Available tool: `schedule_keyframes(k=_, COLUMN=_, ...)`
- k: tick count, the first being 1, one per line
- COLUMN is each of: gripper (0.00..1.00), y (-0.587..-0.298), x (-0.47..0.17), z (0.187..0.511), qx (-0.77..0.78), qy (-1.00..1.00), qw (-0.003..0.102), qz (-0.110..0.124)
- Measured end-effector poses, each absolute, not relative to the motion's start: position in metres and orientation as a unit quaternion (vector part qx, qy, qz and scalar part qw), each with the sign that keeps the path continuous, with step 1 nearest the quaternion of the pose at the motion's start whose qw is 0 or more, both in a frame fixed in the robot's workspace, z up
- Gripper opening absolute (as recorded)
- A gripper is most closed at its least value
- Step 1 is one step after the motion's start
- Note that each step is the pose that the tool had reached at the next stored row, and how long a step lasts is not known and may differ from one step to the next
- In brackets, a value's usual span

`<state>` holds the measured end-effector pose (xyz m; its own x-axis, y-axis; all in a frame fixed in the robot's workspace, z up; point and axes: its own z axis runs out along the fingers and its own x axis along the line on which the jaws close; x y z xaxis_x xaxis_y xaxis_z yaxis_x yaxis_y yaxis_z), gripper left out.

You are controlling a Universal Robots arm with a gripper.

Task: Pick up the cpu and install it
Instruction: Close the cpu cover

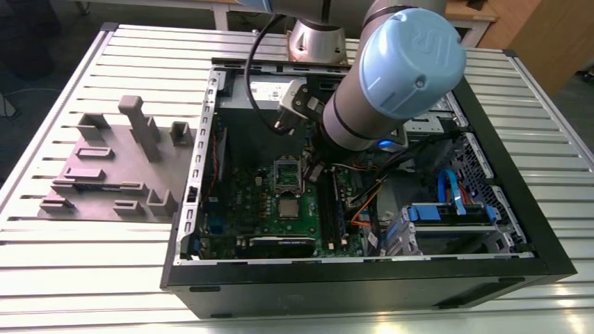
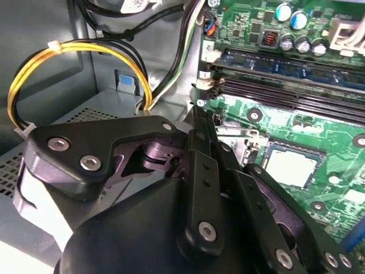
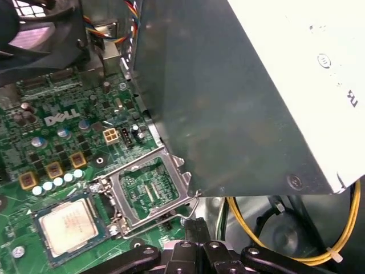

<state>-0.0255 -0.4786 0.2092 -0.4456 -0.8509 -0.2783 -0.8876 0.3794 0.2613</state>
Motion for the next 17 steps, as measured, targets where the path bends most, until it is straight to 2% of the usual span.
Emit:
schedule_keyframes(k=6, gripper=0.11, y=-0.475, x=-0.025, z=0.205, qx=-0.524, qy=0.827, qw=0.052, qz=0.194)
schedule_keyframes(k=17, gripper=0.11, y=-0.474, x=-0.025, z=0.195, qx=-0.524, qy=0.821, qw=0.065, qz=0.215)
